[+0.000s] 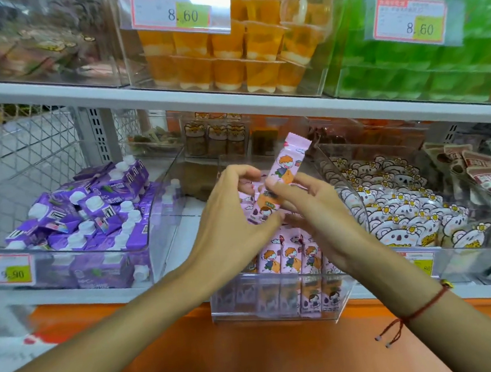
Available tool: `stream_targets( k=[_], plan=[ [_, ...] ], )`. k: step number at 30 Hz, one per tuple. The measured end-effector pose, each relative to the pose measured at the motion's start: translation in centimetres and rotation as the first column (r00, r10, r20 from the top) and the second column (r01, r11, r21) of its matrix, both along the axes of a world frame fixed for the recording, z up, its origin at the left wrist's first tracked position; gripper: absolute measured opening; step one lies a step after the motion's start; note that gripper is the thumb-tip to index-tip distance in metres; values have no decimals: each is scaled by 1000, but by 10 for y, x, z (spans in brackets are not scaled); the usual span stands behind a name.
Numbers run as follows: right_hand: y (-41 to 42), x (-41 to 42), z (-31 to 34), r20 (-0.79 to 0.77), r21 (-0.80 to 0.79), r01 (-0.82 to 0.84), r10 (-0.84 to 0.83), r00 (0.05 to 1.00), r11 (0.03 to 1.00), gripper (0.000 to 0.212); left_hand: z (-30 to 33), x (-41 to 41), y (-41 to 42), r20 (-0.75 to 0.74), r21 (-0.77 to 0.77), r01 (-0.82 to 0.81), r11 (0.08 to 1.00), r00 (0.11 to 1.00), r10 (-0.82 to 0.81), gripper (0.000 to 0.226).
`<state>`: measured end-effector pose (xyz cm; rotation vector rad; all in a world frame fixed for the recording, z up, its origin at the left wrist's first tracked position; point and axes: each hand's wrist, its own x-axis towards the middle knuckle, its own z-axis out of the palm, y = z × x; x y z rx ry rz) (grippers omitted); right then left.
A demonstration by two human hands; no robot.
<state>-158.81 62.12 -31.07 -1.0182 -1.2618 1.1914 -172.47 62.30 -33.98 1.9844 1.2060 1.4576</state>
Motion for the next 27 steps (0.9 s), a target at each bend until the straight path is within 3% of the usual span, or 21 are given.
stream_targets(
  k=[6, 9, 15, 18, 21, 24, 27],
  plan=[
    [5, 9, 6, 3, -1, -54, 54, 999, 999, 22, 2, -6, 2, 28, 34, 14, 999, 999, -15, 34],
    [7, 15, 9, -35, 7, -102, 102, 994, 995, 21, 1, -10, 3, -46, 18, 31, 999, 998, -30, 26],
    [2, 5, -1, 91, 180, 151, -169, 981, 972, 20, 1, -7, 3, -208, 130, -38, 991, 976, 65, 45],
    [-4, 2, -1, 114, 333, 152, -200, 973, 930, 25, 5, -5, 0, -112, 162, -68, 985, 990, 87, 39],
    [-8, 4, 3, 173, 421, 67, -153, 973, 905, 27, 10, -6, -2, 23, 142, 3, 990, 1000, -7, 31],
    [-6, 9, 8, 197, 390, 15, -99, 975, 921, 26, 16, -5, -3, 140, -2, 130, 992, 982, -128, 37],
    [-2, 13, 11, 209, 296, 69, -136, 968, 953, 24, 20, -3, -4, 257, -177, 222, 959, 951, -173, 38]
  ],
)
